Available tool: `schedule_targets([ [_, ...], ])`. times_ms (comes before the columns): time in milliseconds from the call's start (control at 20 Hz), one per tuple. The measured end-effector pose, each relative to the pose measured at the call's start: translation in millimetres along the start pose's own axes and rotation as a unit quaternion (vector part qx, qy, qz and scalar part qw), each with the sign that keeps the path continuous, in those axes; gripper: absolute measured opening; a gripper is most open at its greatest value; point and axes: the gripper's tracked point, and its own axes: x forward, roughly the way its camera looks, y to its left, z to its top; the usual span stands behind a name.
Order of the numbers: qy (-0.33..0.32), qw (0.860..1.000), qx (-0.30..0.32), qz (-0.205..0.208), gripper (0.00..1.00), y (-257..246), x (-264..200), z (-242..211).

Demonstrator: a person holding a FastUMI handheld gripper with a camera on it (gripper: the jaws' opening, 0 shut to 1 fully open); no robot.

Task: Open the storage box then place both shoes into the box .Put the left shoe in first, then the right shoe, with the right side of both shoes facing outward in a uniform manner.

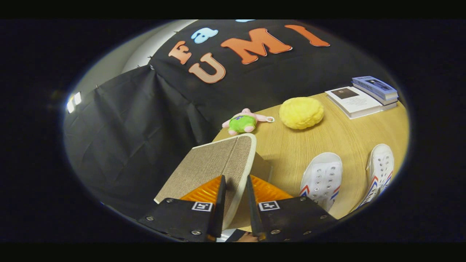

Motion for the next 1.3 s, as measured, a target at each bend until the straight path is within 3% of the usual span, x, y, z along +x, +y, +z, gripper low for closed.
schedule_targets([
  [250, 0.018, 0.995, 0.079, 0.054, 0.19, 11.8, 0.6, -0.4],
  [600, 0.019, 0.972, 0.187, 0.139, 0.17, 32.1, -2.0, 10.2],
  [1000, 0.066, 0.974, 0.166, 0.137, 0.27, 42.3, 17.6, -28.7],
  [1050, 0.066, 0.975, 0.164, 0.136, 0.24, 44.3, 16.2, -27.8],
  [1100, 0.064, 0.975, 0.16, 0.138, 0.15, 48.8, 15.2, -25.5],
  [1300, 0.043, 0.97, 0.165, 0.175, 0.1, 80.9, 0.4, 0.8],
])
